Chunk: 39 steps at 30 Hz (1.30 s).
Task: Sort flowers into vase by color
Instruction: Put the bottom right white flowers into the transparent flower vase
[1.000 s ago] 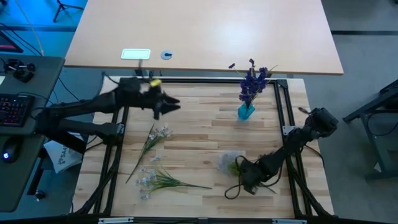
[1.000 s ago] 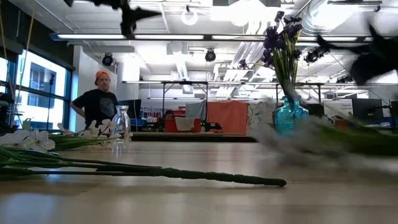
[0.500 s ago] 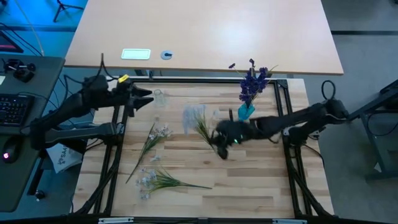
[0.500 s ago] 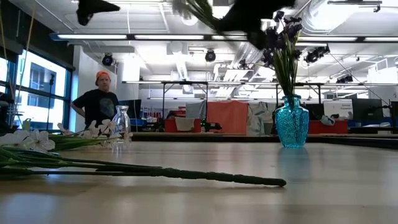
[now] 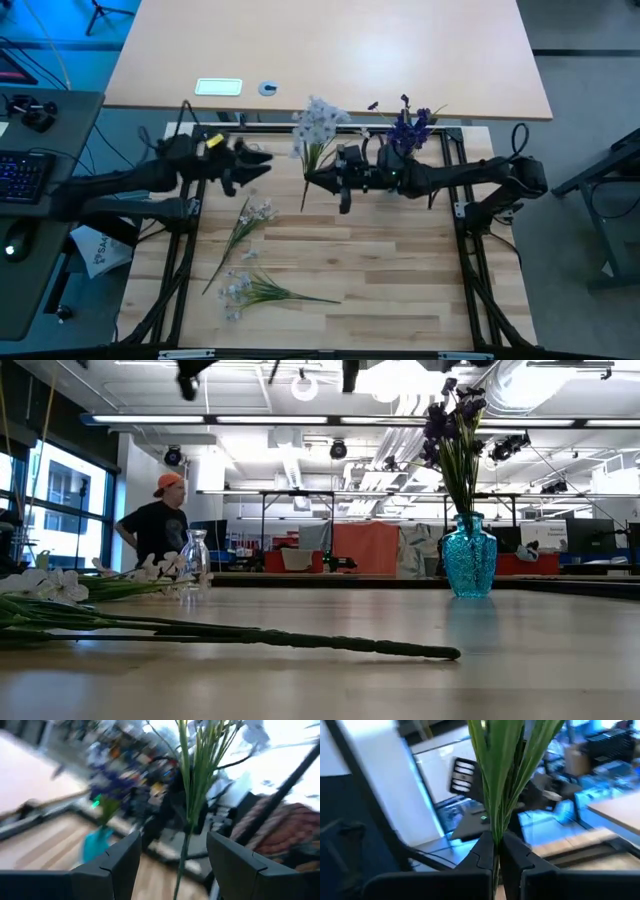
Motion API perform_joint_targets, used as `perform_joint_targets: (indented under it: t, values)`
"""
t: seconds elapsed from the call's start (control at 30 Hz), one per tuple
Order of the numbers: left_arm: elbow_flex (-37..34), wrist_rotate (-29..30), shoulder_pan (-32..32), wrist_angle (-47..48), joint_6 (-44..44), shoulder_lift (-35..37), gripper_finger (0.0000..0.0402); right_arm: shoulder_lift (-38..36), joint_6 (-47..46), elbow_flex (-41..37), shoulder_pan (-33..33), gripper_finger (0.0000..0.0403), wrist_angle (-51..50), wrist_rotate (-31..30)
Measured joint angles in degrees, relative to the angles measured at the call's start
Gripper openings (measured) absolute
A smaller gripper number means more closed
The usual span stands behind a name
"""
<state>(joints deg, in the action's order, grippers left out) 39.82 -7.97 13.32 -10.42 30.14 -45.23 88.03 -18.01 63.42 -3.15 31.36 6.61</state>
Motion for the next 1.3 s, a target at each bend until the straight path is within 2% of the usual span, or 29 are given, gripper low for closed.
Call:
perform_joint_targets:
  t: [0.1, 0.33, 0.77, 0.93, 1.3]
  values:
    - [-0.3, -0.4, -2.3, -5.8, 0.0, -5.1, 0.0213, -0.1, 2.9, 2.6, 0.2, 0.0001, -4.1, 0.8]
    - [3.0, -1.7, -6.6, -11.1, -1.0, -13.3, 0.0213, -0.1, 6.5, 6.3, 0.1, 0.0001, -16.2, 3.0]
    - [8.3, -2.0, -10.5, -11.0, -10.7, -19.8, 0.0213, -0.3, 5.8, 6.4, 0.1, 0.0, -15.9, 7.1]
    - [8.7, 1.2, -10.3, -10.3, -10.9, -21.5, 0.0213, 0.0, 5.4, 6.4, 0.8, 0.0, -16.0, 7.1]
    - [8.8, 1.3, -10.3, -10.8, -11.8, -21.4, 0.0213, -0.1, 5.6, 6.4, 1.3, 0.0, -15.8, 6.9]
